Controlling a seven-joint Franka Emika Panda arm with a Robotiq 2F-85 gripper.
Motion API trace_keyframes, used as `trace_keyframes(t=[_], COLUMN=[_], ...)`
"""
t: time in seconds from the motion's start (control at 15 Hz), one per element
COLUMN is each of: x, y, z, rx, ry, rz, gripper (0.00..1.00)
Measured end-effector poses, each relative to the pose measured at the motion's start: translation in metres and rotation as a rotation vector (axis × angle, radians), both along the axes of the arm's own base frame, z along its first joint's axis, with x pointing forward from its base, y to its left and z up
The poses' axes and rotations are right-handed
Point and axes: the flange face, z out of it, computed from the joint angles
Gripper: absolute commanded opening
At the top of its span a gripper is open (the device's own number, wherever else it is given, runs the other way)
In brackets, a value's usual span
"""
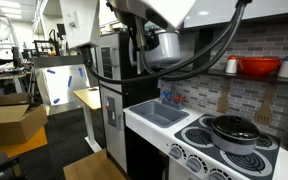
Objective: Move the pot from the sink to the top cabinet then close the cabinet door
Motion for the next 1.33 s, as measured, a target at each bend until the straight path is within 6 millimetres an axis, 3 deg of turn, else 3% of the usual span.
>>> trace_keyframes(t=[0.73, 1.33], x=[0.037, 0.069], y=[0.02, 0.013], z=[0.002, -0.011], rx=[-0.006, -0.028], ry=[-0.044, -0.032], rz=[0.055, 0.065], gripper=[0.14, 0.14])
